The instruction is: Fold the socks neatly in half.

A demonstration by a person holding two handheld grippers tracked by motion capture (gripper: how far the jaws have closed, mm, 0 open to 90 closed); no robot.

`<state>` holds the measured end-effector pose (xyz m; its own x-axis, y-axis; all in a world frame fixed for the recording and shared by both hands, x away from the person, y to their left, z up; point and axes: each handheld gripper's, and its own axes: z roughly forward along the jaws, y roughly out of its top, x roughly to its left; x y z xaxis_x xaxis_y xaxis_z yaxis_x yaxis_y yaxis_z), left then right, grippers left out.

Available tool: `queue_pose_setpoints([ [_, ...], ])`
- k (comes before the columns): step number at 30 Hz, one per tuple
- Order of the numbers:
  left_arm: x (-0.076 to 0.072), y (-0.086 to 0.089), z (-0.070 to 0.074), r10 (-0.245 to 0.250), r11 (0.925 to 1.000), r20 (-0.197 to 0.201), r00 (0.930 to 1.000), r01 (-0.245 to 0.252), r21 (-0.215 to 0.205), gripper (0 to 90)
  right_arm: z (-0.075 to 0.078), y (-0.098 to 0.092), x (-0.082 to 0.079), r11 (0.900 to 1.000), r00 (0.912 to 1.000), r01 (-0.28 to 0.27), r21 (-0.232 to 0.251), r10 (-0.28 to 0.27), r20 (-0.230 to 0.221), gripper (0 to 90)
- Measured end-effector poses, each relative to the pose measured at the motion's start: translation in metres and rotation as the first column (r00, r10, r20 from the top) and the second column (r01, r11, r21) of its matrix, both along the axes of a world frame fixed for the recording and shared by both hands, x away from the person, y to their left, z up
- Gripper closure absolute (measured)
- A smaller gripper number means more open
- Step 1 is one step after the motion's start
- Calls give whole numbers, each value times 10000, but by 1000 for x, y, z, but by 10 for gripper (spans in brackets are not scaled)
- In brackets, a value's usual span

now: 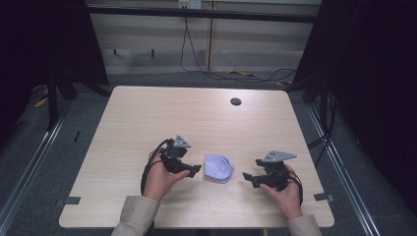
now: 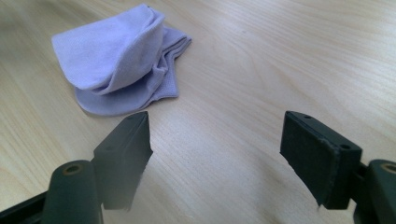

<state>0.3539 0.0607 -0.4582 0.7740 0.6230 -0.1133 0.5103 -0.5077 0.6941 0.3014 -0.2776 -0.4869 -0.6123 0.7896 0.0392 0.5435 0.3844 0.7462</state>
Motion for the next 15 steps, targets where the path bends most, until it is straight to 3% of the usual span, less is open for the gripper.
queue_pose_setpoints([
  [15, -4, 34, -3, 347, 9991, 0, 9994, -347, -230, 186, 0, -10, -2, 9998, 9998, -178, 69, 179, -126, 178],
])
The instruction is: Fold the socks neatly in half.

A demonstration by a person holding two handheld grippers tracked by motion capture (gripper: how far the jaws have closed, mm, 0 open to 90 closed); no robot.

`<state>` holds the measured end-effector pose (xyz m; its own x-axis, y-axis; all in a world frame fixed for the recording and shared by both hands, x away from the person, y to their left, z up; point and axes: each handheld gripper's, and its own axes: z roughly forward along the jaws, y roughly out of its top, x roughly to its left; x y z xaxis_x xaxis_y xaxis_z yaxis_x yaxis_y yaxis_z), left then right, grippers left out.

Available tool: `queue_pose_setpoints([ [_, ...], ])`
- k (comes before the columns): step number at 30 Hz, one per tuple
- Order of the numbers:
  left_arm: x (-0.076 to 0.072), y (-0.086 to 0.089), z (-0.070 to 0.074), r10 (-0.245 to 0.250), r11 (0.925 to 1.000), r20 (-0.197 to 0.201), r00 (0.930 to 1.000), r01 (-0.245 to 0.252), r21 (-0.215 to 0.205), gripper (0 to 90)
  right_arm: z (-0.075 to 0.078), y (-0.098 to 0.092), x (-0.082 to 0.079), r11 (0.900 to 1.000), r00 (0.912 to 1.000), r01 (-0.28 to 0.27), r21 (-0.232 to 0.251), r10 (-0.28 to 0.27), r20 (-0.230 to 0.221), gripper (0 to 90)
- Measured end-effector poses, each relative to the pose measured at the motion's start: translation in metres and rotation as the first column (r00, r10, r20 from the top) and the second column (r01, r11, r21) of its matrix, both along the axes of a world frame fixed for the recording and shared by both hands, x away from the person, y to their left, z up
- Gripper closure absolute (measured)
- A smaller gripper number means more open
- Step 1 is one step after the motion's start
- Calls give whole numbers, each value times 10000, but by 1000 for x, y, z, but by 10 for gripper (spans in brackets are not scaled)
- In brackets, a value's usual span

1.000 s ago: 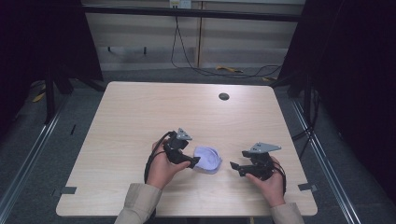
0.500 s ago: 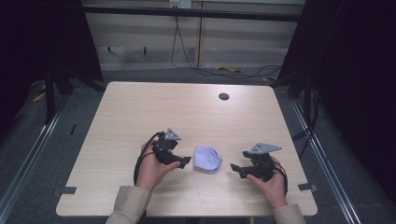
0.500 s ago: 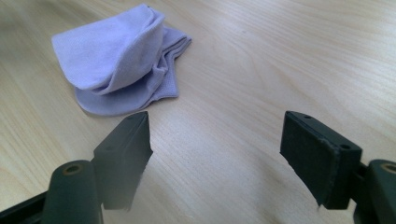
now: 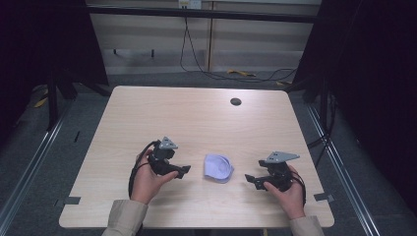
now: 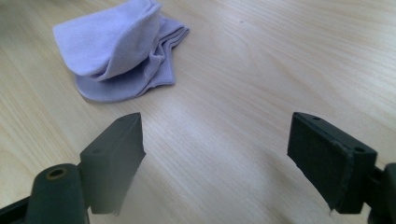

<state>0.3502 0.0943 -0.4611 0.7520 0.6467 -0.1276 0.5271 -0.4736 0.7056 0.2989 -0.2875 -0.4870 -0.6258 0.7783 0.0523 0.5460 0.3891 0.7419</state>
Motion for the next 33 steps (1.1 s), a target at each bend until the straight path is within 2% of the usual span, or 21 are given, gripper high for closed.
queue_pose_setpoints([
  [7, -3, 15, 0, 150, 9998, 55, 9999, -149, -136, 179, -1, -7, -3, 10000, 9998, 17, -51, -18, -192, 168],
  [11, -4, 23, -1, 119, 9999, 190, 9997, -116, -125, 178, 0, -14, -6, 10000, 9998, 30, -21, -30, -175, 161],
  [14, -5, 26, -3, 167, 9997, 135, 9998, -165, -185, 177, 0, -17, -7, 10000, 9999, 38, -25, -39, -157, 161],
  [15, -5, 28, -3, 167, 9998, 125, 9998, -166, -64, 177, 0, -18, -8, 10000, 9998, 62, -15, -62, -172, 160],
  [22, -6, 34, -7, 113, 9998, 36, 9999, -113, -141, 174, 1, -27, -13, 9999, 9997, 169, -18, -169, -198, 160],
  [23, -6, 36, -7, 52, 10000, 100, 9999, -52, -23, 173, 1, -30, -14, 9998, 9996, 189, 9, -189, -202, 160],
  [32, -7, 45, -11, -62, 10000, 83, 9999, 62, 47, 174, 1, -41, -20, 9994, 9994, 284, -173, -288, -212, 160],
  [33, -7, 47, -11, -164, 9997, 132, 9998, 162, 160, 174, 0, -42, -21, 9994, 9993, 314, -170, -318, -199, 160],
])
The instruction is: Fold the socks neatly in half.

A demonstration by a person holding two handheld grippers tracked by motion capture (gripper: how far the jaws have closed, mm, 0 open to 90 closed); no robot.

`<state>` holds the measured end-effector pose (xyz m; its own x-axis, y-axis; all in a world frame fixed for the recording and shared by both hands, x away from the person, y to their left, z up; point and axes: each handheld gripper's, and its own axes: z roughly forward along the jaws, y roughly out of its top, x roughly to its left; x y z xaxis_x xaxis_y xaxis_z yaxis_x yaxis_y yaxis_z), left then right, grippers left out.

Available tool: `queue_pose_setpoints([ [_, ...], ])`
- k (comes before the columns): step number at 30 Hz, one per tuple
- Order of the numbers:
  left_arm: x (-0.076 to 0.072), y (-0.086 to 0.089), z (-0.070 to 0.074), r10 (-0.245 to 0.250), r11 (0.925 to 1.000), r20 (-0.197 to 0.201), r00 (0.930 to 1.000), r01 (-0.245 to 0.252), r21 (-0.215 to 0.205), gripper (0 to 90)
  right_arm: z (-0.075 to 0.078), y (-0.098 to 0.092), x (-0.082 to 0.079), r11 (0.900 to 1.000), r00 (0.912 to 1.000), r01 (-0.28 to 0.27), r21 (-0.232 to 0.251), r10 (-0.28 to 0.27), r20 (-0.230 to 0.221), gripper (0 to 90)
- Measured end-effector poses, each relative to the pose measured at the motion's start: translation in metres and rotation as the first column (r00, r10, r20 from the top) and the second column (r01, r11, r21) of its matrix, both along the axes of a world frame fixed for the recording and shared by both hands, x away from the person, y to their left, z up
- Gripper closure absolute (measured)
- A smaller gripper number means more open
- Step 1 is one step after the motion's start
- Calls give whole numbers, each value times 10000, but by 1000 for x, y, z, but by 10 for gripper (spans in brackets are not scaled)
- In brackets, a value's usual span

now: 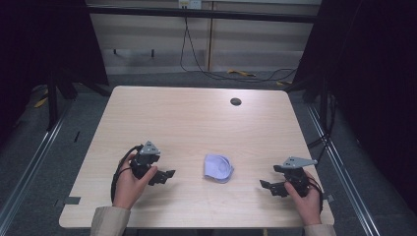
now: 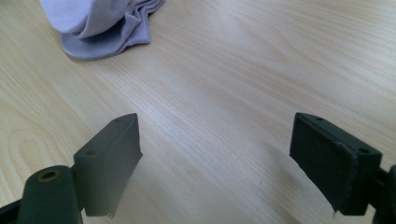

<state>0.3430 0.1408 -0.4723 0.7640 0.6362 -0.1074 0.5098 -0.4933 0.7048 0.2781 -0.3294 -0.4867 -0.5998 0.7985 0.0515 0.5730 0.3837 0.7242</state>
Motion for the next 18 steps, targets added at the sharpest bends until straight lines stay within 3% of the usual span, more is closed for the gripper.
queue_pose_setpoints([
  [18, -4, 32, -12, 289, 9996, -113, 9995, -289, 4, 174, -1, -13, -8, 9998, 9998, 173, -60, -172, 31, 160],
])
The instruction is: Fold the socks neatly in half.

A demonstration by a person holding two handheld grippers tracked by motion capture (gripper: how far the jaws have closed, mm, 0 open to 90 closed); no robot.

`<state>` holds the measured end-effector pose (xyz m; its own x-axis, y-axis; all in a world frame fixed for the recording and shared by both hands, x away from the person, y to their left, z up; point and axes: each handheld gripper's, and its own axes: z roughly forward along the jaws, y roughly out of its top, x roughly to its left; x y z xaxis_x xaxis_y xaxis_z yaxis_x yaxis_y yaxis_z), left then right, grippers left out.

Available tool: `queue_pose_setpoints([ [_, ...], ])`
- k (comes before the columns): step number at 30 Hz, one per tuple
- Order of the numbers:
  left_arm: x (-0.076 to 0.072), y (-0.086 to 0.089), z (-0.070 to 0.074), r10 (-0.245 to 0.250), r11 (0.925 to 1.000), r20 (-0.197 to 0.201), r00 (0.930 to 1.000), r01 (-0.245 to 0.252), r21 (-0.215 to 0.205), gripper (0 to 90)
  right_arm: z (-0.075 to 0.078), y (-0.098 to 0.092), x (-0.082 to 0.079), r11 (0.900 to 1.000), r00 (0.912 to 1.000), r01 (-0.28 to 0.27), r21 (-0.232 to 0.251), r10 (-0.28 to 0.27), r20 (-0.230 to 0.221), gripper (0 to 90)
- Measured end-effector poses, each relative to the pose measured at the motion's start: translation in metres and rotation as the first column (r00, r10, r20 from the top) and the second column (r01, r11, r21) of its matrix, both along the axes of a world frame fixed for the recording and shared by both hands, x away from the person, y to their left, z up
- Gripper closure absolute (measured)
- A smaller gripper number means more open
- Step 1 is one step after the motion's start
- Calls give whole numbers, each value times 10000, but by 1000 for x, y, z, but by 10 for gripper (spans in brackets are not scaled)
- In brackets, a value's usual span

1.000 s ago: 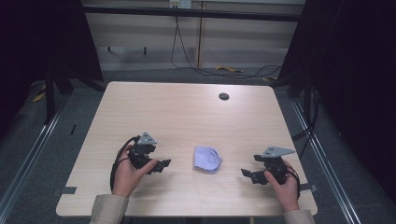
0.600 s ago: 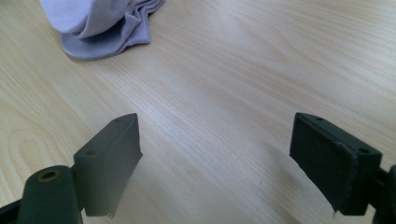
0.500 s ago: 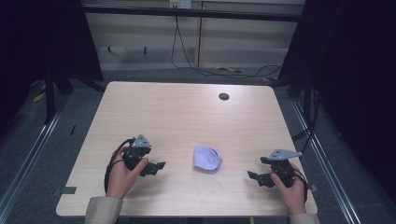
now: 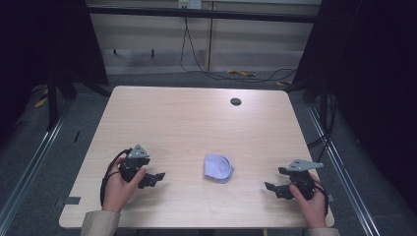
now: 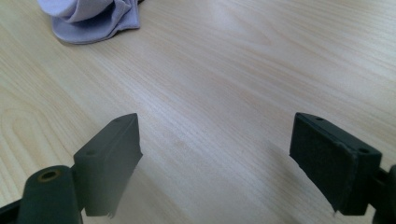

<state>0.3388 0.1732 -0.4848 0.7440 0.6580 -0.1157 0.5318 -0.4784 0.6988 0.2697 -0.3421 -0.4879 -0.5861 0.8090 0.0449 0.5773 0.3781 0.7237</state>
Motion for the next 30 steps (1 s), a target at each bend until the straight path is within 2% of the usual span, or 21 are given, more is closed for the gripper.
queue_pose_setpoints([
  [7, -3, 13, -4, 32, 10000, 1, 10000, -32, 80, 173, -2, -4, -2, 10000, 10000, 91, 22, -91, -35, 160],
  [11, -6, 20, -8, 111, 9999, 23, 9999, -111, -66, 172, -3, -7, -3, 9999, 9999, 129, -15, -129, -23, 160],
  [12, -6, 22, -8, 147, 9999, 23, 9999, -147, 38, 172, -3, -7, -3, 9999, 9999, 129, -15, -129, -23, 160],
  [18, -10, 30, -10, 229, 9997, -29, 9997, -229, 50, 173, -5, -8, -3, 9999, 9999, 146, -89, -146, 1, 160],
  [30, -16, 48, -14, 529, 9986, 46, 9986, -529, -13, 172, -9, -6, -3, 9993, 9999, 74, -374, -79, -120, 160],
])
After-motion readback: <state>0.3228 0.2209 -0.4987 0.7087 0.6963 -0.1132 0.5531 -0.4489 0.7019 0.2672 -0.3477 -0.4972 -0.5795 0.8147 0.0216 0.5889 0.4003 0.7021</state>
